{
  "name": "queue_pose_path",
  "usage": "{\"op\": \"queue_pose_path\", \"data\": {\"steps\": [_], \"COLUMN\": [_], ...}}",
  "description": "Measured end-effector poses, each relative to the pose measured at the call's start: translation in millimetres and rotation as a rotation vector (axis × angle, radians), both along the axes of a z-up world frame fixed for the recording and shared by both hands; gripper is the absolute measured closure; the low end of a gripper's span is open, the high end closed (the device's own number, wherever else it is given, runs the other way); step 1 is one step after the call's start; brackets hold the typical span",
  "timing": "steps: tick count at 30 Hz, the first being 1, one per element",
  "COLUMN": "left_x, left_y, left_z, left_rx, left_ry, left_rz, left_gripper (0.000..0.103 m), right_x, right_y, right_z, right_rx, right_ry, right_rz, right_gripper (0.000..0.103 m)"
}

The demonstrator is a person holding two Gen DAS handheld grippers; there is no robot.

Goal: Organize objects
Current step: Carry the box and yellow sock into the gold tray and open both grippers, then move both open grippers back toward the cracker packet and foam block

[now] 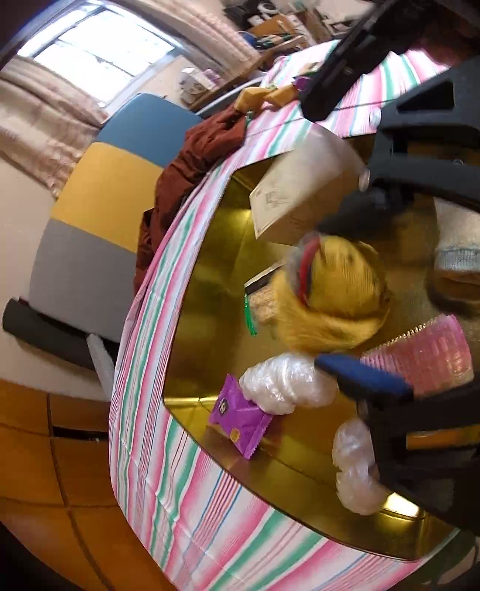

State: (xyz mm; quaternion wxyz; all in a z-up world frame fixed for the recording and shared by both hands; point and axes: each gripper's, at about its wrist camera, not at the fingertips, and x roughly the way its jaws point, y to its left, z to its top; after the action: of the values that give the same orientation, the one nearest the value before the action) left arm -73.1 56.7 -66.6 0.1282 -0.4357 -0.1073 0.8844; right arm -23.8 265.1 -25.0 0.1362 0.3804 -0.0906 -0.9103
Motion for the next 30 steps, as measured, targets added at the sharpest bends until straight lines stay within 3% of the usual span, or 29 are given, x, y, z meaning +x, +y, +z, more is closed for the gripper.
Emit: {"op": "queue_pose_path", "data": {"steps": [2,3,10,13,21,30], "left_x": [5.6,8.8,23.6,23.1,33.5,51.0], "left_y": [-6.3,-10.4,-33.7,-35.4,-15.7,34.1], "left_z": [9.1,14.3,46.9,50.7,48.0,58.2], "left_rx": [-0.002,0.001,0.022,0.038,0.057,0.043], "left_ry": [0.039,0.063,0.179,0.168,0.141,0.166], "left_rz": [0.05,0.074,0.215,0.232,0.192,0.053], "left_gripper": [0.008,0.006,0.0,0.0,0.0,0.0], "right_x": [1.5,2.0,11.3,17.4,33.6,50.0], "right_y": [-2.1,-4.3,-5.5,-1.9,19.6,73.0], "right_z": [-0.9,-2.2,-1.0,3.2,14.1,4.9], "right_rx": [-0.009,-0.007,-0.026,-0.019,0.023,0.033], "right_ry": [-0.005,-0.008,0.011,0.03,0.076,0.054], "right_rz": [0.009,0.017,0.017,0.007,-0.042,-0.144], "right_gripper": [0.049,0.049,0.049,0.049,0.049,0.049]}}
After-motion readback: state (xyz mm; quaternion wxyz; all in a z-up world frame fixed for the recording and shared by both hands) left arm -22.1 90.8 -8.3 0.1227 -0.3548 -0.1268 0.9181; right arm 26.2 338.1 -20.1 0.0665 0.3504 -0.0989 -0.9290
